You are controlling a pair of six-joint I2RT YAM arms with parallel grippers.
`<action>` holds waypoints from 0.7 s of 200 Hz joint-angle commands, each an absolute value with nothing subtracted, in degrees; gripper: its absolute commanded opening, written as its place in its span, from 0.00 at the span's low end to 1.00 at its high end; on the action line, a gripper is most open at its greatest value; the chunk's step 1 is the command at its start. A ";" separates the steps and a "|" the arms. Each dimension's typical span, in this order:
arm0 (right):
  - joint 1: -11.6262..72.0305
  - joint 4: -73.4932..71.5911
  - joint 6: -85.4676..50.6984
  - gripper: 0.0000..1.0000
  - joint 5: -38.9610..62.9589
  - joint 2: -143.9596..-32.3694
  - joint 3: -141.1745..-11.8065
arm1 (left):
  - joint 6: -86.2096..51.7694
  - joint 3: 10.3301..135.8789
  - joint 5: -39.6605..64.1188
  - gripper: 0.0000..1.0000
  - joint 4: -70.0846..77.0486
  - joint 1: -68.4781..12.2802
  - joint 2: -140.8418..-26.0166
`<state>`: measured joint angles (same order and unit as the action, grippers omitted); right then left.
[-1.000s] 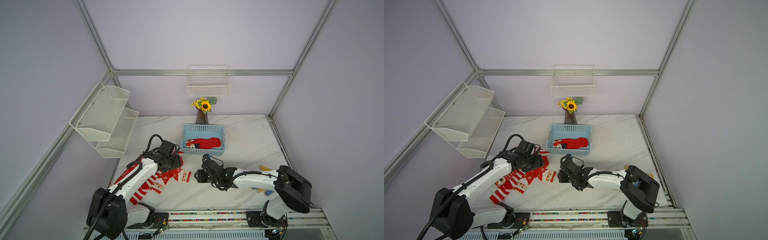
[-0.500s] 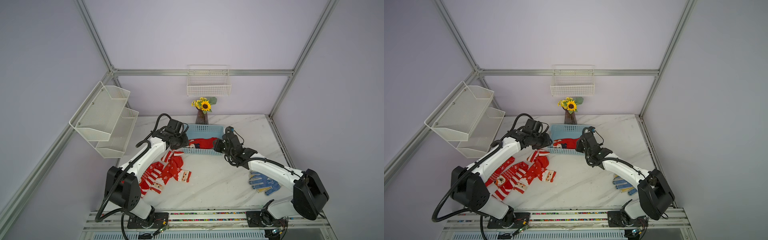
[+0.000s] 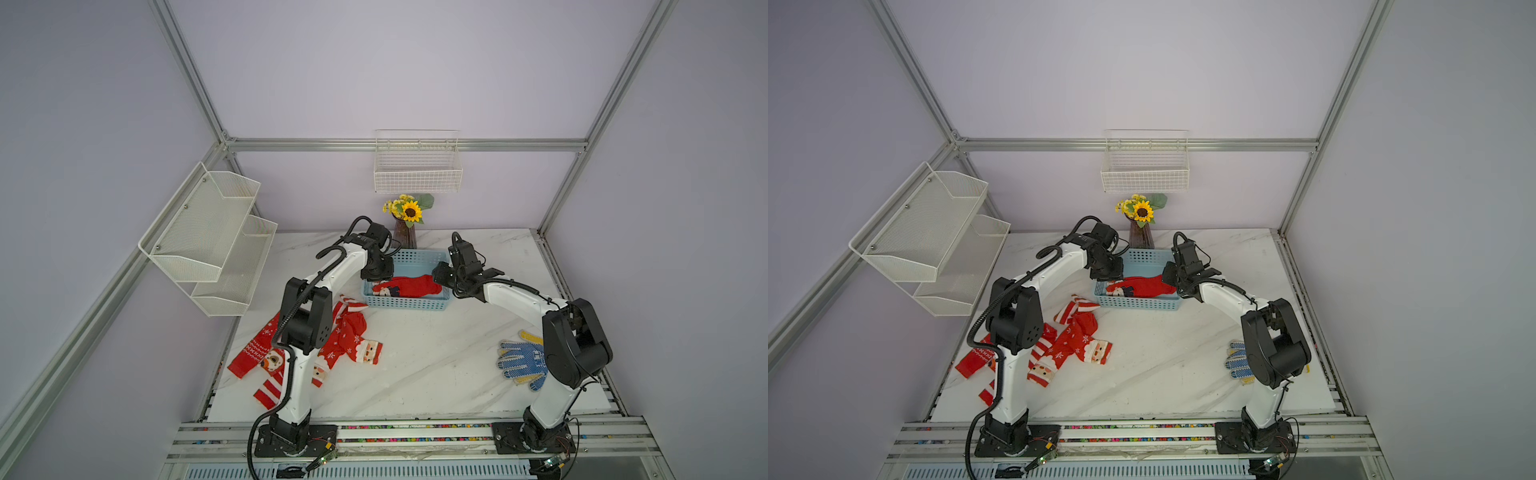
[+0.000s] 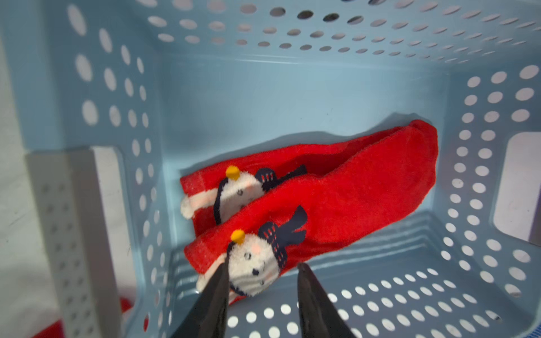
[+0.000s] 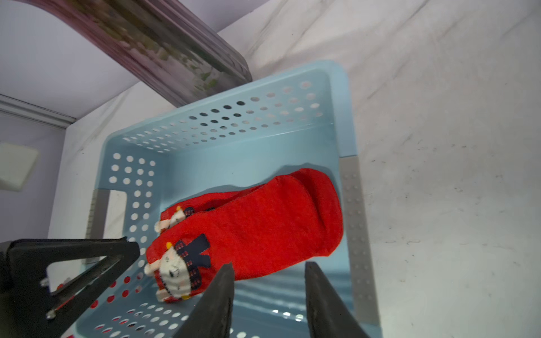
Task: Place the socks together as a pair
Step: Move the bin to the center of the board.
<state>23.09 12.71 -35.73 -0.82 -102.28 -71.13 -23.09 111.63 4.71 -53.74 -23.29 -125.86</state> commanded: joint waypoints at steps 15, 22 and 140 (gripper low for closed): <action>21.62 15.92 -35.29 0.45 0.59 -103.03 -73.21 | -13.86 122.35 -0.08 0.43 -62.18 -23.38 -130.90; 21.35 16.01 -35.33 0.45 0.98 -103.32 -73.17 | -13.10 123.22 0.04 0.43 -62.57 -23.40 -131.77; 19.06 16.22 -33.29 0.47 3.93 -102.11 -72.98 | -5.65 126.50 3.22 0.47 -65.30 -23.38 -136.44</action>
<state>19.55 14.85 -34.28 3.57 -103.50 -72.12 -8.54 122.78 5.48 -62.78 -23.29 -136.18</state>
